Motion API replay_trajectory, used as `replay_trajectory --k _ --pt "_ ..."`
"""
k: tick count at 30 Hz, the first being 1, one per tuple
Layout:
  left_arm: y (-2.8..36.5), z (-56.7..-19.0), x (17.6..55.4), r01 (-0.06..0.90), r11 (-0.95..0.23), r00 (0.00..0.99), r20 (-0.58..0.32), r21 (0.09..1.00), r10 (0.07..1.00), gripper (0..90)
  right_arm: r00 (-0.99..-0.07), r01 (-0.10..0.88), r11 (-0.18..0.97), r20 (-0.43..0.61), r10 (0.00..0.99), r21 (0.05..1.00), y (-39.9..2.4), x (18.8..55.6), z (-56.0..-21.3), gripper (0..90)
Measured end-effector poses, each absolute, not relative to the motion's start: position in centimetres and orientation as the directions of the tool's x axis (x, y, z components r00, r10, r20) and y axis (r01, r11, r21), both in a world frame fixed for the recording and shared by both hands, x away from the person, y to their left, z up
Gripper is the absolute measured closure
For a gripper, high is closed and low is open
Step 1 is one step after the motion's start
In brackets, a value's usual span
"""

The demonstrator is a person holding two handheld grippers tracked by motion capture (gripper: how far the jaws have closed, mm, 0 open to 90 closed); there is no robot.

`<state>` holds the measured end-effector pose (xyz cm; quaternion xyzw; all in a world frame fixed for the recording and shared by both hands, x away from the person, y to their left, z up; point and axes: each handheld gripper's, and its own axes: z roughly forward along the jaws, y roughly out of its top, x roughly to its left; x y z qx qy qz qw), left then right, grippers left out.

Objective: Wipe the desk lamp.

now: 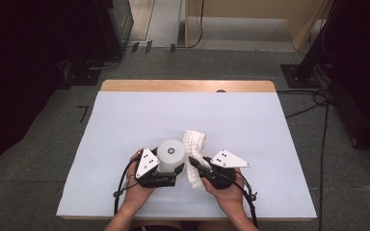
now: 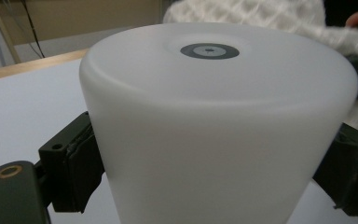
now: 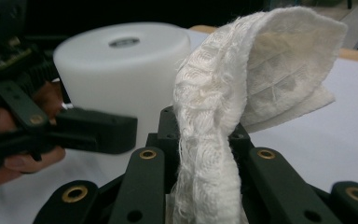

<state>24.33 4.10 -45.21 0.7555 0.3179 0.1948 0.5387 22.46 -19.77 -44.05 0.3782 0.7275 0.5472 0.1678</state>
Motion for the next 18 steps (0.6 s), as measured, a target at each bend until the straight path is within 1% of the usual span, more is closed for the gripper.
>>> replay_trajectory --k 1,3,6,8,10,15,18 --pt "4.2 -45.1 24.4 0.272 -0.213 0.718 -0.051 0.938 0.695 8.7 -0.657 0.384 0.130 0.171 0.734 0.914 -19.5 22.6 -44.7 75.3" --pt "4.3 -45.1 24.4 0.272 -0.205 0.713 -0.054 0.940 0.699 8.7 -0.656 0.392 0.135 0.174 0.735 0.910 -19.4 22.7 -45.0 75.3" --pt "4.7 -44.9 24.5 0.264 -0.194 0.707 -0.053 0.945 0.705 8.7 -0.663 0.425 0.180 0.169 0.730 0.887 -19.0 23.0 -46.2 75.2" --pt "4.8 -45.1 24.7 0.265 -0.191 0.700 -0.052 0.945 0.713 8.7 -0.656 0.435 0.190 0.165 0.736 0.880 -19.0 23.2 -46.6 75.2" --pt "4.9 -45.4 24.9 0.261 -0.209 0.698 -0.035 0.942 0.715 8.7 -0.642 0.441 0.179 0.170 0.748 0.879 -19.3 23.4 -46.6 75.2" --pt "4.8 -46.4 25.1 0.233 -0.275 0.679 0.046 0.933 0.732 8.6 -0.616 0.437 0.145 0.177 0.768 0.888 -20.4 23.5 -46.3 75.2" --pt "4.8 -46.9 25.2 0.234 -0.293 0.678 0.061 0.927 0.732 8.6 -0.610 0.434 0.138 0.178 0.772 0.890 -20.7 23.6 -46.3 75.2"
